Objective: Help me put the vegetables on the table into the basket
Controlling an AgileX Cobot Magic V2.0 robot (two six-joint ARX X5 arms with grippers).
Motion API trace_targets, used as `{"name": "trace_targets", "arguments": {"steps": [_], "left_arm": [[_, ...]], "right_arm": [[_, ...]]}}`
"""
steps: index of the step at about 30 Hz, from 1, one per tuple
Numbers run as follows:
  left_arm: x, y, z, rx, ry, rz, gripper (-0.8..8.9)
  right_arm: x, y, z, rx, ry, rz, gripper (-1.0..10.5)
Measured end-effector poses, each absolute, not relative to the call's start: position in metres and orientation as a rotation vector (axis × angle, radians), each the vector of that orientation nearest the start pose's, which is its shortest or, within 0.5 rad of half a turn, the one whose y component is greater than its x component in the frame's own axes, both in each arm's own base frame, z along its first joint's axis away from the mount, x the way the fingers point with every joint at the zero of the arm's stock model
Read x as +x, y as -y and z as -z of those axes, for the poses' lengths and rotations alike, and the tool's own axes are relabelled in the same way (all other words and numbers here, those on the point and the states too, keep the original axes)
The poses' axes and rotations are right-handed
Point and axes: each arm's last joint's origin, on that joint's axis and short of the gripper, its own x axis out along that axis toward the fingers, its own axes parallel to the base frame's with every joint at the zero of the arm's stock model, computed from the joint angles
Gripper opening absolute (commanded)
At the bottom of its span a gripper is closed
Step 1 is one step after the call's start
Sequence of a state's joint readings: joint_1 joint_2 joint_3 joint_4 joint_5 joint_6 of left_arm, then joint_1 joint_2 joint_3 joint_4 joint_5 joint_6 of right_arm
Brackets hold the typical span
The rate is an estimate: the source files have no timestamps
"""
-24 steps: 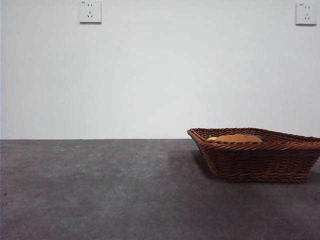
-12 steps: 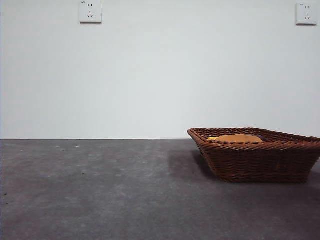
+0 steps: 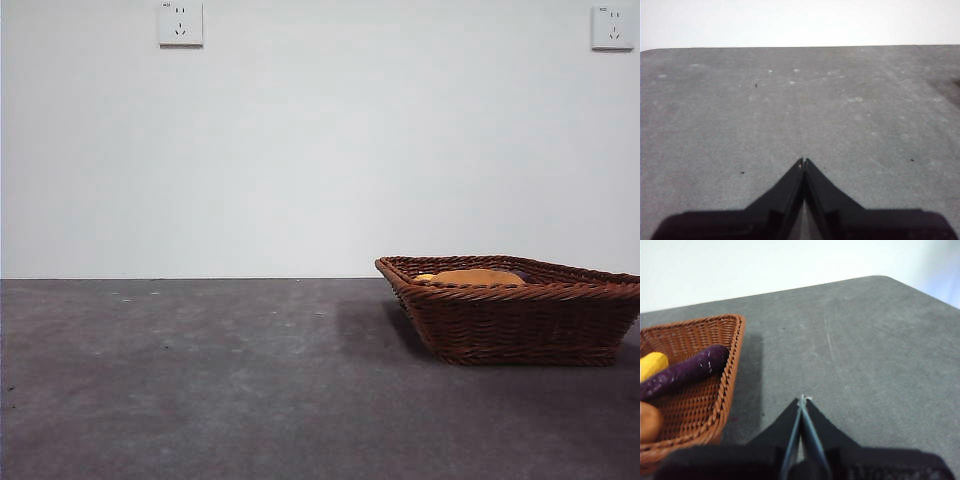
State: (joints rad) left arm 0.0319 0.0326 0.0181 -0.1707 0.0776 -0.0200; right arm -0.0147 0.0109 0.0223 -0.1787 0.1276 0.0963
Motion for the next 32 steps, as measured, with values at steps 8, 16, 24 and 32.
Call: {"name": "trace_targets", "arguments": {"steps": [8, 16, 24, 32], "left_arm": [[0.0970, -0.0008, -0.1508, -0.030, -0.185, 0.044, -0.03], [0.0970, -0.0008, -0.1508, -0.030, -0.185, 0.044, -0.03], [0.0970, -0.0008, -0.1508, -0.030, -0.185, 0.044, -0.03], [0.0970, -0.0008, -0.1508, -0.030, -0.185, 0.044, -0.03]], "right_arm": [[0.0954, 0.0051, -0.1531, 0.018, -0.166, 0.144, 0.0], [0.0954, 0.0051, -0.1531, -0.003, -0.167, 0.142, 0.0], [0.0954, 0.0051, -0.1531, -0.003, -0.167, 0.142, 0.0], [0.0954, 0.0051, -0.1531, -0.003, -0.167, 0.142, 0.0]]}}
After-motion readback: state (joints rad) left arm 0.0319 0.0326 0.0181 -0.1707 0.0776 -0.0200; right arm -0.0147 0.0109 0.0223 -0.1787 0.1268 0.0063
